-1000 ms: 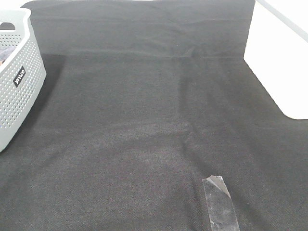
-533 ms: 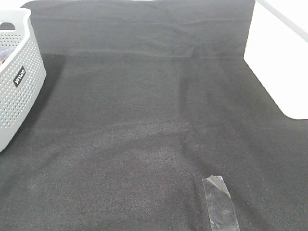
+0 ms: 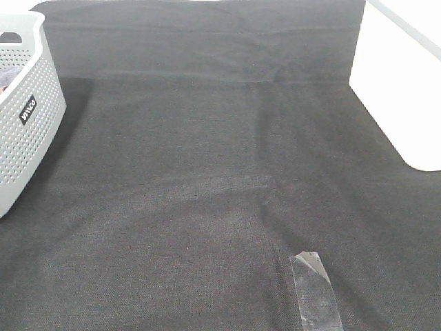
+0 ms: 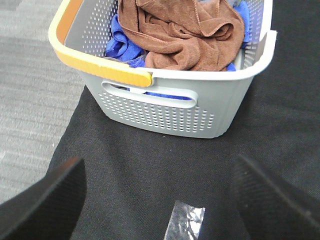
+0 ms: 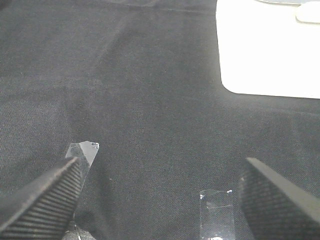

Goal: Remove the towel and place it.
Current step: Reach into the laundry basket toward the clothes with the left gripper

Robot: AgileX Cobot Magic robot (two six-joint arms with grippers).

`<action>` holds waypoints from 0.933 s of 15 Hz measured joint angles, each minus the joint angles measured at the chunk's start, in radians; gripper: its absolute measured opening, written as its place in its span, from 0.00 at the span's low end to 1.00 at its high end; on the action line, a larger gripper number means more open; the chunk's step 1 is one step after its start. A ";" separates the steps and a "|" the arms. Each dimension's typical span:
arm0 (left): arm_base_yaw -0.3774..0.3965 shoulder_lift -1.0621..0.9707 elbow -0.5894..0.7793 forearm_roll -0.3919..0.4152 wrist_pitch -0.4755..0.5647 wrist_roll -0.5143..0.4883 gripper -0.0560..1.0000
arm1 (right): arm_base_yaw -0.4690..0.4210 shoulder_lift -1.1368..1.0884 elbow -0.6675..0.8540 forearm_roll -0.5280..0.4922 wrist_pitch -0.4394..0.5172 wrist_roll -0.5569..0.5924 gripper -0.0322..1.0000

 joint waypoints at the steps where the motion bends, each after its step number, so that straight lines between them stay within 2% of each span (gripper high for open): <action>1: 0.000 0.047 -0.025 0.007 -0.003 -0.020 0.77 | 0.000 0.000 0.000 0.000 0.000 0.000 0.79; 6: 0.000 0.288 -0.105 0.048 -0.067 -0.096 0.77 | 0.000 0.000 0.000 0.000 0.000 0.000 0.79; 11: 0.000 0.542 -0.177 0.057 -0.190 -0.105 0.77 | 0.000 0.000 0.000 0.000 0.000 0.000 0.78; 14: 0.000 0.692 -0.258 0.118 -0.236 -0.223 0.77 | 0.000 0.000 0.000 0.000 0.000 0.000 0.78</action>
